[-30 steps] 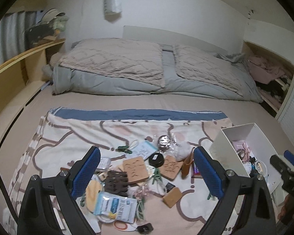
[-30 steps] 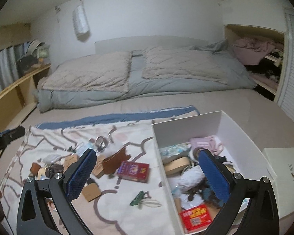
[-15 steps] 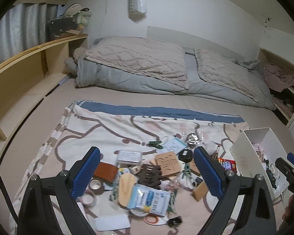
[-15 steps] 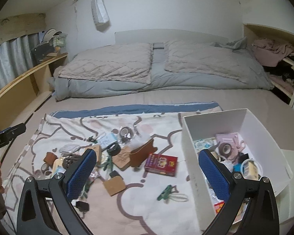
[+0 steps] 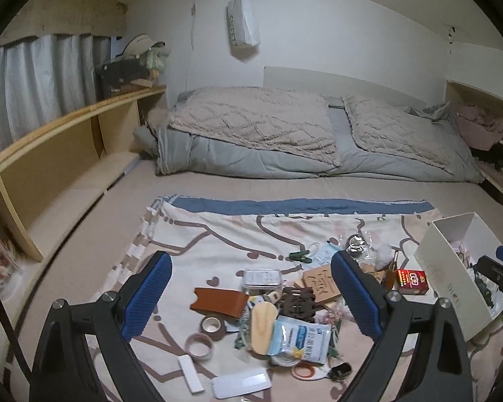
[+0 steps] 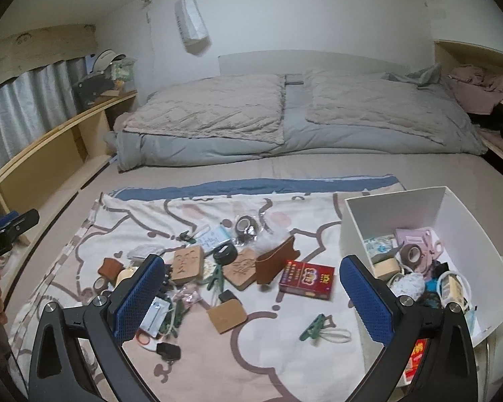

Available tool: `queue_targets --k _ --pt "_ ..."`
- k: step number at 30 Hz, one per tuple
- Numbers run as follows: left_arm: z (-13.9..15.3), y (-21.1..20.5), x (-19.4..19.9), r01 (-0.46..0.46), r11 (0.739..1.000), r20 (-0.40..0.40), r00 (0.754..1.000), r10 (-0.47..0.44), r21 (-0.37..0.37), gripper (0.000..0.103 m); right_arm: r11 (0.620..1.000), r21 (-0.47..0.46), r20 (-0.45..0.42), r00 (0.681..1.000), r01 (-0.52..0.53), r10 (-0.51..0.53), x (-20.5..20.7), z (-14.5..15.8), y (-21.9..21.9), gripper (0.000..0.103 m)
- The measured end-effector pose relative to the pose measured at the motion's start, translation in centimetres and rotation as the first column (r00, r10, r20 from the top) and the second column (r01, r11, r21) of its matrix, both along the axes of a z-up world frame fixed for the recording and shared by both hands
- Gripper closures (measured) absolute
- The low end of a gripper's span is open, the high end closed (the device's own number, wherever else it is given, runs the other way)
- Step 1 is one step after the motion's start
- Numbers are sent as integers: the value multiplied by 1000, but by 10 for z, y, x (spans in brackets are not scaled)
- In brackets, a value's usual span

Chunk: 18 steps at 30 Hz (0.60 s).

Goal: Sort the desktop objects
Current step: 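Withdraw both grippers from the white box back over the sheet, then move the right gripper toward the light wooden board while the left gripper approaches the clear scissors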

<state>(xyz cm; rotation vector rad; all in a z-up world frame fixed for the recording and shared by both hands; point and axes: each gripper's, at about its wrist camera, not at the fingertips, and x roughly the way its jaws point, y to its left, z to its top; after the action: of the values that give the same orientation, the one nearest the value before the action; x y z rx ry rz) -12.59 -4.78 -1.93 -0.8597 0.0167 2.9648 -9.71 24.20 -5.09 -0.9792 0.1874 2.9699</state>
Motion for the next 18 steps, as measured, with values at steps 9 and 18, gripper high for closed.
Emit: queue_targets --k 9,18 --pt "-19 -8 16 -48 996 38 998 51 -70 0 997 -9 30 996 -80 81 -4 -10 -25 0" --pt "-44 -24 35 -17 998 70 997 21 -55 0 975 -5 95 971 -222 221 -10 -30 -54 0"
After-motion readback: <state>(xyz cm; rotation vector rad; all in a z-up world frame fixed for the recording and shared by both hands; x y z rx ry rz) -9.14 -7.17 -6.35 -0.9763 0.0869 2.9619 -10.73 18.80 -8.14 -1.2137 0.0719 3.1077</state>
